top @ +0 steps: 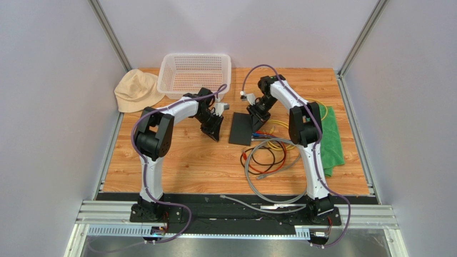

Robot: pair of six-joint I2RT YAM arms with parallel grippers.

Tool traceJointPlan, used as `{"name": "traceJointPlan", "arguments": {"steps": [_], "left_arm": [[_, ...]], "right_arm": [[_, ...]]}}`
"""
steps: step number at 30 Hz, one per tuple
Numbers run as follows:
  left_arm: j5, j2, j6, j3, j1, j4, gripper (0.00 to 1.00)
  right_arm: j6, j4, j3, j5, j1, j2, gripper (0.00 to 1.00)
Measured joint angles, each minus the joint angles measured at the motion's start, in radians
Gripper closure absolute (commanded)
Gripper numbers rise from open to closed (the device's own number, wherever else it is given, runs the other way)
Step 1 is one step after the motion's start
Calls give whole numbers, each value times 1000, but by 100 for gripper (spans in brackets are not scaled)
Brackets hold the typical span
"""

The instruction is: Pull the plug from the switch port

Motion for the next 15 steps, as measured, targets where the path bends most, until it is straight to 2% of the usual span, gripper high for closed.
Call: {"name": "traceJointPlan", "arguments": {"steps": [6, 7, 9, 11, 15], "left_arm": [[-5, 5, -2, 0, 2, 4, 82], [3, 2, -4, -1, 2, 6, 85], [26, -21, -9, -12, 3, 26, 96], [67, -73, -16, -42, 5, 58, 100], [124, -183, -22, -81, 3, 116, 100]], "right_arm": [[-53, 1, -18, -7, -36, -11, 100], [-53, 3, -20, -9, -34, -11, 100], [-48, 6, -31, -23, -30, -13, 100], [-28, 16, -58, -56, -29, -18, 100], [13, 25, -117, -121, -13, -29, 100]]}}
